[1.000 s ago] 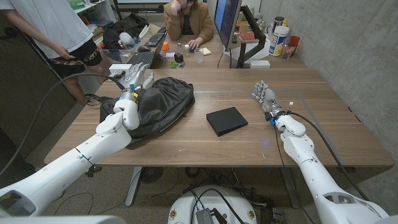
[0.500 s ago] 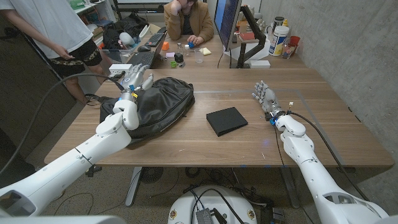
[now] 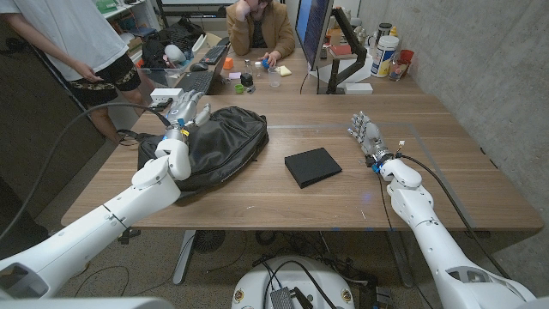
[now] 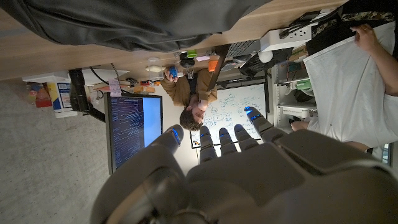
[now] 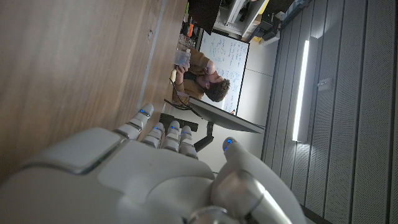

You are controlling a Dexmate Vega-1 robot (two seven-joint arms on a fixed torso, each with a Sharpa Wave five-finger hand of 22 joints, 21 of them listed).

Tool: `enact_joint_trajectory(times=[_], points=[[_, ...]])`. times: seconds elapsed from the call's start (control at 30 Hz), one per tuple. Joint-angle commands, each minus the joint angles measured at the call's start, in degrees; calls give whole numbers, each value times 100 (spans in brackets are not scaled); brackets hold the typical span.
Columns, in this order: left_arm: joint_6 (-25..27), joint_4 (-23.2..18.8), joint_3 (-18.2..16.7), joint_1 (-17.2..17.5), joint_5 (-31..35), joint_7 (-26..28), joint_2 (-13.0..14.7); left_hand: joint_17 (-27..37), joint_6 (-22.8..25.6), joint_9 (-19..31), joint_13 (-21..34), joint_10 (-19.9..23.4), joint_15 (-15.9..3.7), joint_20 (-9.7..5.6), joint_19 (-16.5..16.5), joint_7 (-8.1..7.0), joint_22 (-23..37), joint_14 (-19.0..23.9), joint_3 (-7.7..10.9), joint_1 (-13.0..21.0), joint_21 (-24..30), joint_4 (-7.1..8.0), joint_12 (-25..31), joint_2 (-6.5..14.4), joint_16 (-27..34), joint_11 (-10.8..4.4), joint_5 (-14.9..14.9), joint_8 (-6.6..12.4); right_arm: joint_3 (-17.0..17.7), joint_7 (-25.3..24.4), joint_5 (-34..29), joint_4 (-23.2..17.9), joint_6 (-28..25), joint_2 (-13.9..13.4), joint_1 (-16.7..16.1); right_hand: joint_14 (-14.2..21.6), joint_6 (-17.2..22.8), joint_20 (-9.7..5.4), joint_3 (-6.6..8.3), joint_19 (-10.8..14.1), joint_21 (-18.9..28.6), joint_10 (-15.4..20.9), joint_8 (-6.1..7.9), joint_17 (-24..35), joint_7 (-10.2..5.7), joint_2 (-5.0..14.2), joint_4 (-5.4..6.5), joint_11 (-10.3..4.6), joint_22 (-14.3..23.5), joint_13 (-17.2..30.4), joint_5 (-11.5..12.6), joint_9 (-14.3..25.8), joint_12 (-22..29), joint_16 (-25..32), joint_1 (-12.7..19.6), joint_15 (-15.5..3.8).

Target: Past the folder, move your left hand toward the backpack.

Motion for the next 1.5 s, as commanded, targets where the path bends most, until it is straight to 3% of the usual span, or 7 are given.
enact_joint_trajectory(times=[0.03,1.5], points=[[24,13,14,8,-36,3,21,10,30,20,17,38,30,9,2,-9,7,4,-21,69,-22,1,7,1,30,-34,-17,-17,-8,-22,-10,-43,-23,-3,-27,-26,51,-245,-15,40,-27,46,30,14,-10,373,2,17,11,14,21,11,39,21,61,50],[208,72,230,-131,6,-219,76,15,22,20,17,30,44,12,9,-9,10,-17,-66,80,-66,29,6,0,26,-20,-18,-23,3,-7,9,-25,-26,-13,-25,-26,51,-245,-19,52,-60,51,29,14,-10,375,3,11,13,14,22,11,39,20,63,52]])
